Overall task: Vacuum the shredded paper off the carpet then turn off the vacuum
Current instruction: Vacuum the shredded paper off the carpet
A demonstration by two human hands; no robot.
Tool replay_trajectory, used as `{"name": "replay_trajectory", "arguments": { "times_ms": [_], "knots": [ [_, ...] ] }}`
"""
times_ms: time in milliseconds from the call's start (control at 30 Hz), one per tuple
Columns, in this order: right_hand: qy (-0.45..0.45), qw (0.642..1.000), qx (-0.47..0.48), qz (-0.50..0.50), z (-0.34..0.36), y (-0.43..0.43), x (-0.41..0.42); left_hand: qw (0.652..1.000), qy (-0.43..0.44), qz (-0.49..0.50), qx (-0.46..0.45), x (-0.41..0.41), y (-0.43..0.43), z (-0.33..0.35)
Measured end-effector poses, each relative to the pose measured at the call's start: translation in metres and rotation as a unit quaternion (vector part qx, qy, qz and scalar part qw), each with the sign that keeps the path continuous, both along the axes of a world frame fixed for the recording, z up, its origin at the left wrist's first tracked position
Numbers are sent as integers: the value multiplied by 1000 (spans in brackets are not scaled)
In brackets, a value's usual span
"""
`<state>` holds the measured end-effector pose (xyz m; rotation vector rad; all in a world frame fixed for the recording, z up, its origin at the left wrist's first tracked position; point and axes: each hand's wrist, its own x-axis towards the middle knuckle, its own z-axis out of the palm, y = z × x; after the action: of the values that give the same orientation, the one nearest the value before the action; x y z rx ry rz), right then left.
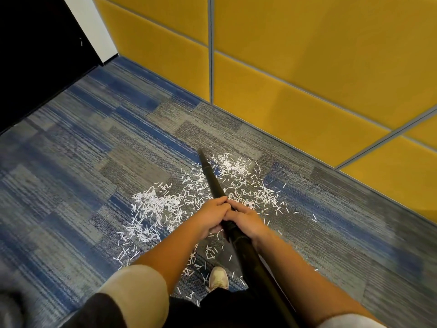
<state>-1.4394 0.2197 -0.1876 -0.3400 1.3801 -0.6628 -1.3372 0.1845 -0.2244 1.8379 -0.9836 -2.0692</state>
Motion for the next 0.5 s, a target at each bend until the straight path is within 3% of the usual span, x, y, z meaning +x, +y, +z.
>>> {"name": "replay_trajectory", "arguments": {
  "times_ms": [500],
  "knots": [
    [44, 999, -5, -23, -11, 0, -15, 1000, -11, -27, -2, -22, -6, 15]
  ]
}}
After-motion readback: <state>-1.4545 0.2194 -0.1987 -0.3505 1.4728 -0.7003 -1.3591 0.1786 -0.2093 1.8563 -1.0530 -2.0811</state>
